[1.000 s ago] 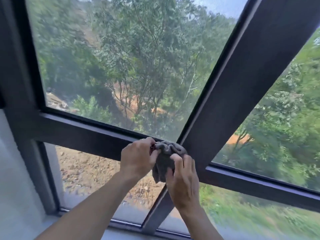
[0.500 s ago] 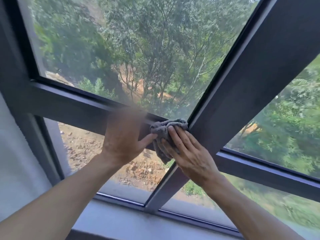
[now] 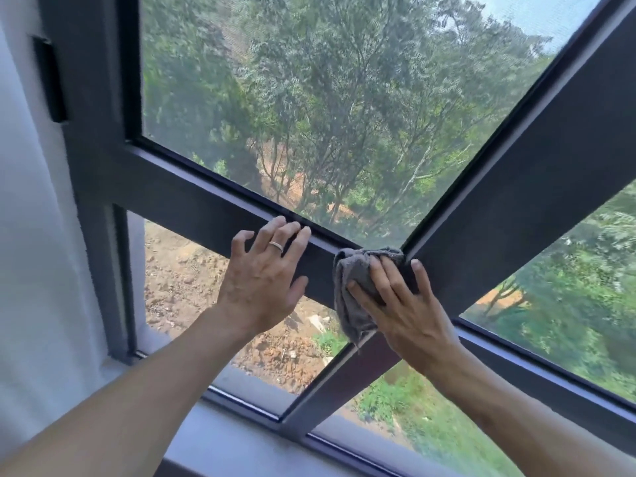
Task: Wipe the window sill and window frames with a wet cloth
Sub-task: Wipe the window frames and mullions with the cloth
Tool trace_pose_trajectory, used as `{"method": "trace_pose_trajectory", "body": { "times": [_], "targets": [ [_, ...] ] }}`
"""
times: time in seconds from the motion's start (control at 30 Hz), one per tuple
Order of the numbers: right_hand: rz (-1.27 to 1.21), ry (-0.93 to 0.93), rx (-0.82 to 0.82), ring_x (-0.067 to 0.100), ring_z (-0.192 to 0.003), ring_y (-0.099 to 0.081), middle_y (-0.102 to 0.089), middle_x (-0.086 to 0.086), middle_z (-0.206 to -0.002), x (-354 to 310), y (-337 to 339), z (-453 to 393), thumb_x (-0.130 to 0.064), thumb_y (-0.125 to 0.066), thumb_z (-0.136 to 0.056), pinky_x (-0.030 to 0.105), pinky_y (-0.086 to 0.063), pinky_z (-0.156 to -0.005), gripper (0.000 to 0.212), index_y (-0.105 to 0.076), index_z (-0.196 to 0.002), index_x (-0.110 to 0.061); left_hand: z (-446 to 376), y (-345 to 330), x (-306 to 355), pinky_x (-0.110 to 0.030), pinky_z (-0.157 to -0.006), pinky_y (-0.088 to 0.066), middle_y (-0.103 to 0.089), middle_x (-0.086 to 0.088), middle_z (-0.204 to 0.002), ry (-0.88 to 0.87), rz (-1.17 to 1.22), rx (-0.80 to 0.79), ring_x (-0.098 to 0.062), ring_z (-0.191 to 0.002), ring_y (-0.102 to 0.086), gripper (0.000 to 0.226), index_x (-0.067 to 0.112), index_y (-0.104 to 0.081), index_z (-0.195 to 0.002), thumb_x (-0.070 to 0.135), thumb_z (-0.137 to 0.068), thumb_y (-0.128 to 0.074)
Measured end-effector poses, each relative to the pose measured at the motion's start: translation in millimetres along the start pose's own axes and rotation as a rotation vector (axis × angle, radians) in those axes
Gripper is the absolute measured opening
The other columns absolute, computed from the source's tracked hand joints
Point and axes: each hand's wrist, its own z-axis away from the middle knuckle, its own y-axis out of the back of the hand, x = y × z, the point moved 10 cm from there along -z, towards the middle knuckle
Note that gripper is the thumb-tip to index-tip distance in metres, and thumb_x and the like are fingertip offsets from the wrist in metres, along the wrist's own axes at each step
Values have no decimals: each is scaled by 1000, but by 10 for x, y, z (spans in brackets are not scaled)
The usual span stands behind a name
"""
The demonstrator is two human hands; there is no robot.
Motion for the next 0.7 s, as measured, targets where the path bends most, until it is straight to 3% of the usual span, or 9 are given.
{"method": "trace_pose_trajectory", "body": {
  "times": [0.17,0.23,0.33,0.47,0.57,0.7],
  "targets": [
    [-130,-146,107,36,-138,-27,-24,21,-151,-362,199,-689,-19,-54,-79,56,5,-119,77,-27,-152,-22,4,-4,-62,-50,-99,-37,-47,-6,-142,-32,21,1,-24,-138,-39,65,10,-43,-143,41,-86,-47],
    [-124,-130,91,36,-137,-29,-26,21,-150,-291,149,-542,-16,-53,-81,59,3,-118,76,-28,-152,-21,-18,2,-69,-50,-99,-39,-45,-4,-142,-55,35,-14,-24,-138,-38,66,11,-42,-144,40,-86,-46],
    [-76,-112,43,39,-134,-32,-28,25,-148,-126,49,-130,-15,-59,-81,60,1,-119,77,-29,-152,-19,-13,-66,-76,-52,-99,-41,-39,-2,-145,-63,35,-77,-24,-140,-33,77,13,-35,-149,35,-78,-58],
    [-103,-176,49,44,-125,-34,-31,27,-136,-247,117,-449,-11,-44,-86,61,-5,-118,63,-42,-148,-18,-29,-55,-54,-54,-103,-36,-42,-3,-144,-56,12,-65,-23,-140,-34,79,13,-36,-148,42,-76,-51],
    [-169,-216,102,42,-120,-35,-33,24,-130,-315,207,-705,-8,-36,-88,61,-3,-117,63,-40,-149,-21,-21,42,-185,-54,-106,-27,-46,-7,-144,-12,-83,-37,-28,-139,-36,83,16,-39,-148,53,-74,-41],
    [-147,-157,62,42,-124,-37,-35,25,-137,-175,116,-351,-11,-23,-92,63,-3,-117,61,-39,-150,-24,43,50,-520,-60,-109,-20,-34,-15,-151,131,-171,-102,-37,-143,-26,95,24,-32,-151,55,-65,-58]
  ]
}}
